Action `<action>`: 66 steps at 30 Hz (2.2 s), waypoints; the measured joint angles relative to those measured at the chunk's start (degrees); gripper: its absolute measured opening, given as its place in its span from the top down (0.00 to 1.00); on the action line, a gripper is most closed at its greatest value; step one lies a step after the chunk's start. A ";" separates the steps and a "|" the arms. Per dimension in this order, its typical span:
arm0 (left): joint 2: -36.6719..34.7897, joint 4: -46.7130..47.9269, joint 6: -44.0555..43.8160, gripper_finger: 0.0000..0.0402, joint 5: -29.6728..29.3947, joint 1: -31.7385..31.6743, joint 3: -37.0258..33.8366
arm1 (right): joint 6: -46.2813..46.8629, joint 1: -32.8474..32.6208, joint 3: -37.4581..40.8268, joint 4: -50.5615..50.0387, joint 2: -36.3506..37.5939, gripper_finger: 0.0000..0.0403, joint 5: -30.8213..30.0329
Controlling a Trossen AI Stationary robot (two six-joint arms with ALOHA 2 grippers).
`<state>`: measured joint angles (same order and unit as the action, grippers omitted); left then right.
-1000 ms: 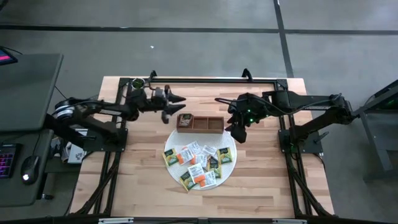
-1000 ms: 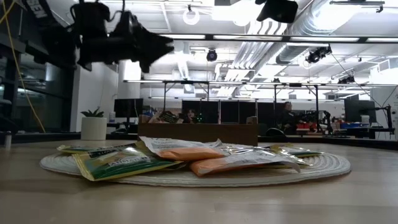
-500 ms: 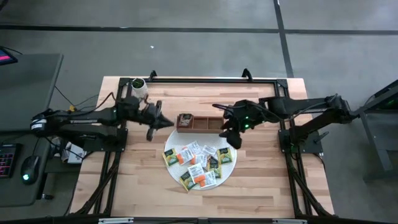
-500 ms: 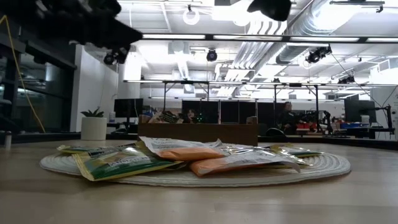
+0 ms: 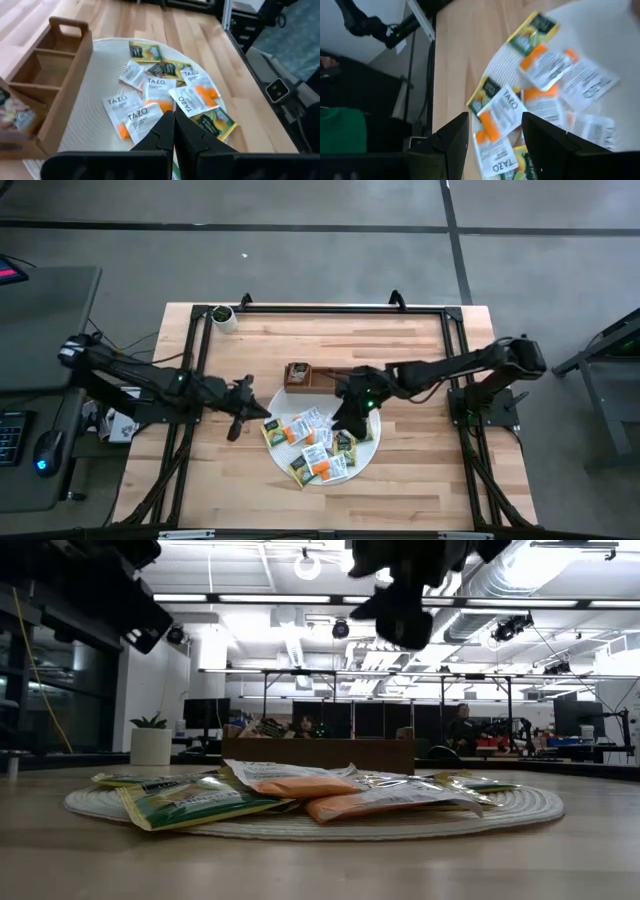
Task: Pick & Place Tea
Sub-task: Put the yellow tea bag into the right section of the wooden organizer
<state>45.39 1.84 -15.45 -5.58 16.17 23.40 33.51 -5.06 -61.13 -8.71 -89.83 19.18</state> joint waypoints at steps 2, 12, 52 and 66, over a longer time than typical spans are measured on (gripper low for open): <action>1.26 -0.73 -2.04 1.00 -2.76 2.48 0.00 | 2.14 -0.19 0.28 0.90 -2.23 0.56 1.76; 11.81 -8.27 -9.03 1.00 -6.56 10.34 0.00 | 15.11 -4.92 -1.39 5.98 -13.38 0.56 3.15; 24.19 -24.25 -8.82 1.00 -7.42 12.00 0.00 | 34.48 -6.20 -1.00 9.08 -18.87 0.56 -7.43; 24.19 -23.99 -8.82 1.00 -7.35 12.00 0.00 | 37.60 -7.63 -0.95 12.84 -21.95 0.56 -7.82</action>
<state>69.58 -22.15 -24.27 -12.93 28.16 23.40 71.10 -12.69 -62.08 4.13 -111.79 11.37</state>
